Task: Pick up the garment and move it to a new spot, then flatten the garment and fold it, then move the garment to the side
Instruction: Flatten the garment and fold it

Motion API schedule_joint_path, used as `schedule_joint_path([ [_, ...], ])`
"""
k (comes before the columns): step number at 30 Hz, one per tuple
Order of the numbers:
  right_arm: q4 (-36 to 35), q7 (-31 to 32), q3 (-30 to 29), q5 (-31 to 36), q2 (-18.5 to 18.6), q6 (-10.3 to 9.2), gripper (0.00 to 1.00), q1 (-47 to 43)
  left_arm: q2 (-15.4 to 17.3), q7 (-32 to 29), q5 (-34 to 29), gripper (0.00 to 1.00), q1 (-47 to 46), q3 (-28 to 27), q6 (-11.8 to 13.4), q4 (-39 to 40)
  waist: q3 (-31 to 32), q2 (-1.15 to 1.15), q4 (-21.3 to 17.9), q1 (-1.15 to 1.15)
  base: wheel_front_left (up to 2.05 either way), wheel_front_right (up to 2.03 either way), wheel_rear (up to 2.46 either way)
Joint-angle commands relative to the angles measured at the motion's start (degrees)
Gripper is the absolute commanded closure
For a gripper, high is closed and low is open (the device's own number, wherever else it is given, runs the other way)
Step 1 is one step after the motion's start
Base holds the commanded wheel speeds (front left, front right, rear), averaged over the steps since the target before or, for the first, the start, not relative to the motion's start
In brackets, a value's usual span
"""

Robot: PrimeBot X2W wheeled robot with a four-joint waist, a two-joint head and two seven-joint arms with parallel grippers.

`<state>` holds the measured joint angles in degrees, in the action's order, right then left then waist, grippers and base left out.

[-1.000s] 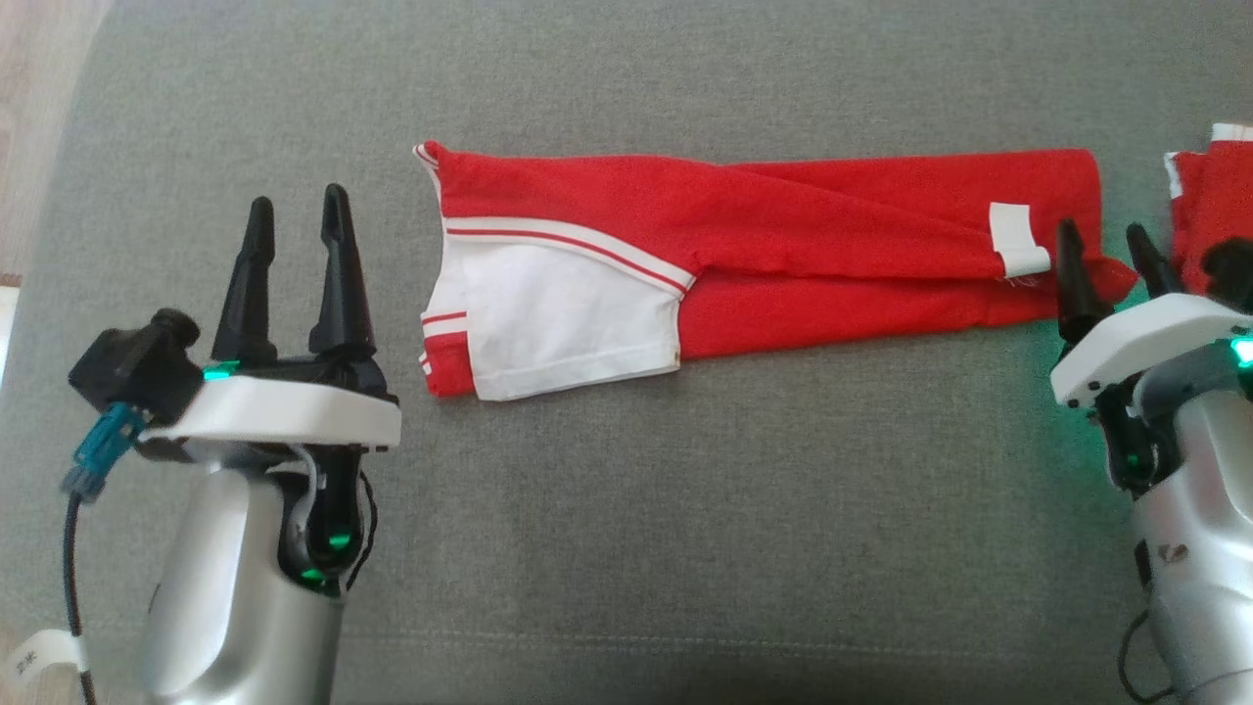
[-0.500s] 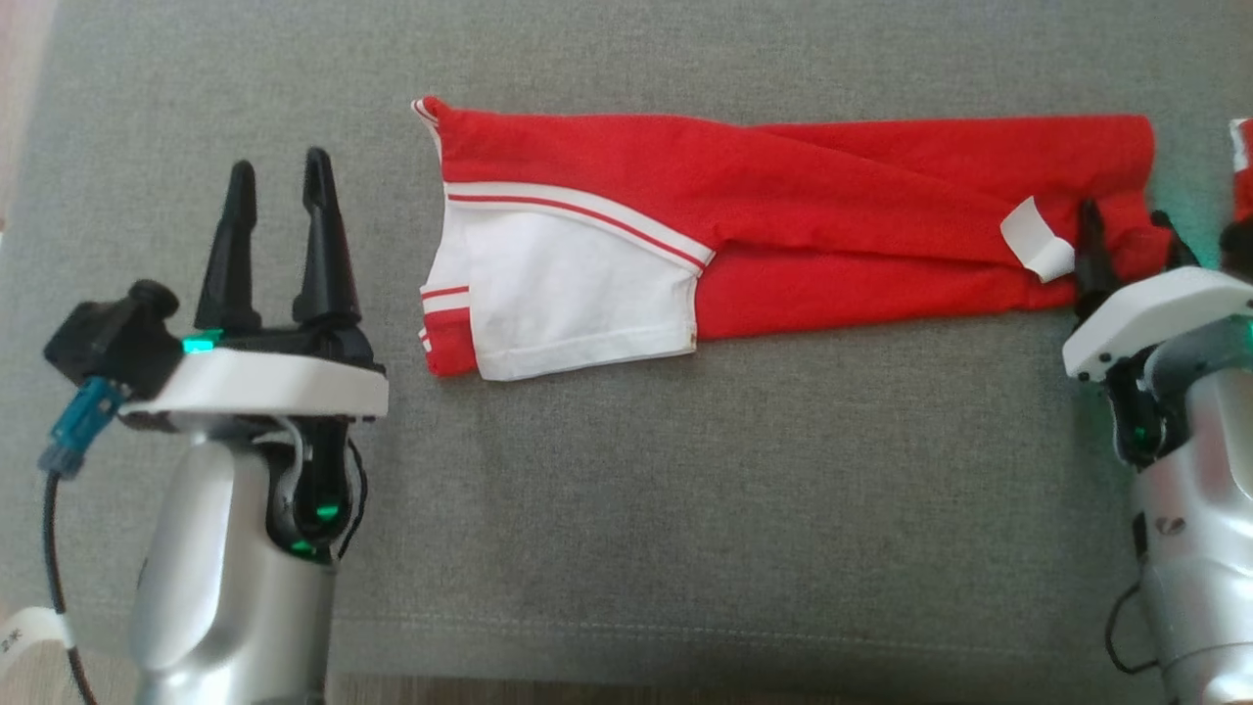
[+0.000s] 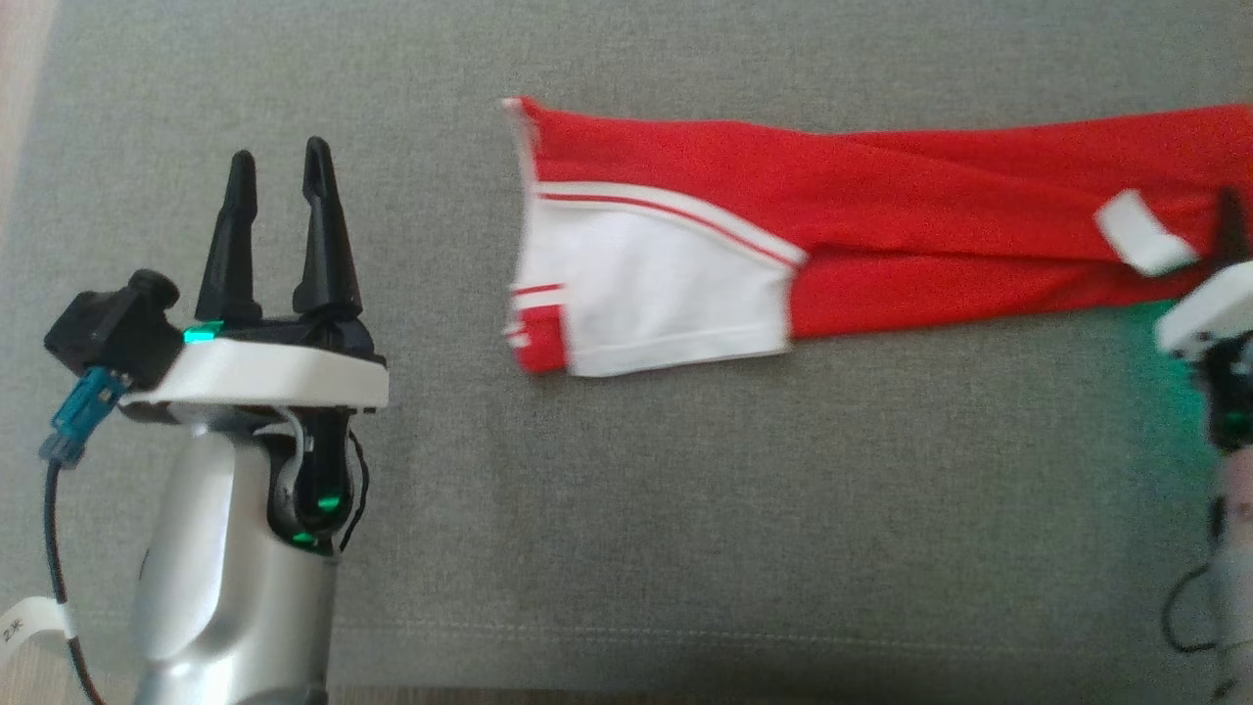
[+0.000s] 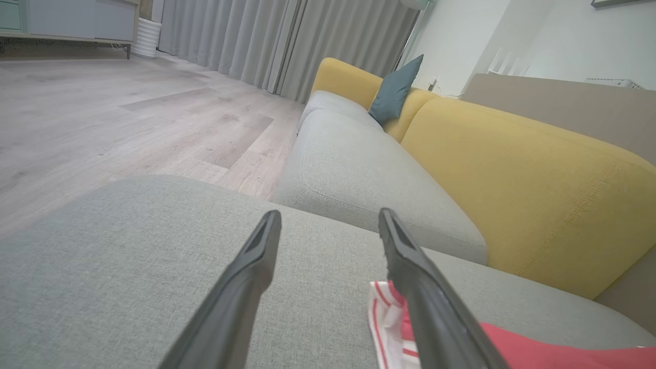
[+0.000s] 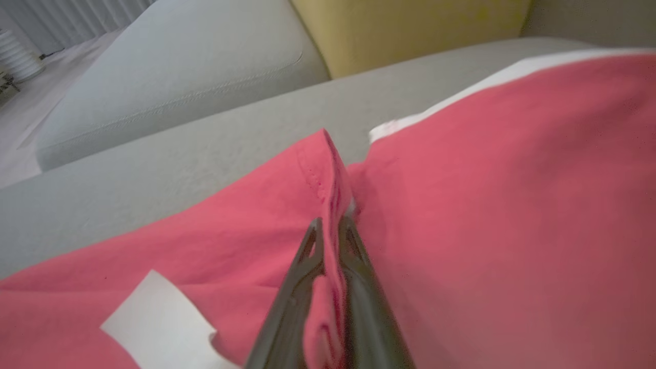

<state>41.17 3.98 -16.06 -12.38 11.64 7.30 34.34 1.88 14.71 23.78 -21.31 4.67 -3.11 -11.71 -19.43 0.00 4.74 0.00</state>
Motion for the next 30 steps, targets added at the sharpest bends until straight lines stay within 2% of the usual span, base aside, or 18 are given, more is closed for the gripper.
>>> schedule_joint_path([
  [1,-2.46,-0.3,-0.84,1.05,1.86,0.19,1.0,1.26,1.0,0.29,-0.05,0.0,-1.2,-2.19,-0.15,1.4,0.6,0.0,-0.09,0.0,0.0,0.0,0.0],
  [6,-4.97,-0.56,-5.36,4.38,1.16,0.19,1.0,2.08,1.0,0.29,0.34,0.0,-0.44,-2.22,-0.08,1.14,2.38,0.0,-0.12,0.0,0.0,0.0,0.0],
  [10,-9.67,0.37,-3.28,5.36,-2.39,0.19,1.0,1.7,1.0,0.29,0.75,0.0,0.88,-2.3,0.1,0.93,4.46,0.0,-0.14,0.0,0.0,0.0,0.0],
  [17,-19.05,3.78,5.15,2.18,-7.45,0.19,1.0,-0.37,1.0,0.29,1.04,0.0,2.54,-2.2,0.42,0.77,7.44,0.0,0.21,0.0,0.0,0.0,0.0],
  [21,-23.68,5.72,11.61,-1.74,-8.63,0.19,1.0,-2.61,1.0,0.29,1.14,0.0,3.5,-1.86,0.61,0.79,8.87,0.0,0.82,0.0,0.0,0.0,0.0],
  [23,-25.28,5.92,15.86,-5.93,-8.71,0.19,1.0,-3.99,1.0,0.29,1.17,0.0,3.87,-1.66,0.63,0.81,9.28,0.0,1.33,0.0,0.0,0.0,0.0],
  [26,-26.01,5.04,22.09,-11.55,-8.74,0.19,1.0,-5.68,1.0,0.29,1.16,0.0,4.34,-1.5,0.71,0.76,9.65,0.0,2.13,0.0,0.0,0.0,0.0],
  [30,-23.43,2.18,28.63,-15.76,-8.75,0.19,1.0,-6.53,1.0,0.29,1.46,0.0,4.62,-0.9,0.76,0.72,9.6,0.0,3.5,0.0,0.0,0.0,0.0],
])
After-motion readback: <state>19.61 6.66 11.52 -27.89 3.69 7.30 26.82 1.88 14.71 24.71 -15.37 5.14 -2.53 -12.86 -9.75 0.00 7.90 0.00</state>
